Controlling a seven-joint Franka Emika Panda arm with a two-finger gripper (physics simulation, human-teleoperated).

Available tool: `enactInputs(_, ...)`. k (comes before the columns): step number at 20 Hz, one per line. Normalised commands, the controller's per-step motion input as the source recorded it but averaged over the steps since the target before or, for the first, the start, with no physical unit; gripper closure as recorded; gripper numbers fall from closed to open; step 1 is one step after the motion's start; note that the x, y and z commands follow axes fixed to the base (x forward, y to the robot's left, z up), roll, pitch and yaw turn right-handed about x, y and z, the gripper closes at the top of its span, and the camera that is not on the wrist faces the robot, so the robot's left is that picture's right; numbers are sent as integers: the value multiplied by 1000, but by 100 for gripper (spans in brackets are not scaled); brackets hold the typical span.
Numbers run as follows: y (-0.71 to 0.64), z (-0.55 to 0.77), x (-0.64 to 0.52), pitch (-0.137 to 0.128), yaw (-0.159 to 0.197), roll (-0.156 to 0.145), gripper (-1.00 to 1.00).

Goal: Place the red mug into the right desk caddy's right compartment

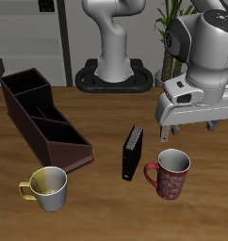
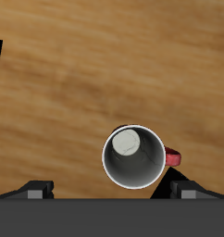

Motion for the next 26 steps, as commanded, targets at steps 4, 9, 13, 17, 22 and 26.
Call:
enactInputs(4, -105, -397, 100, 1, 3, -11, -100)
enactInputs(9, 25, -431, -34, -47, -28, 14, -100)
enactInputs(13, 76, -328, -2, -14, 5, -3, -100)
enactInputs(17, 128, -448, 3, 17, -34, 15, -100)
enactInputs(22, 44, -276, 56, 27, -27, 2, -100)
enactInputs(26, 42, -340, -8, 8, -12, 17, -100)
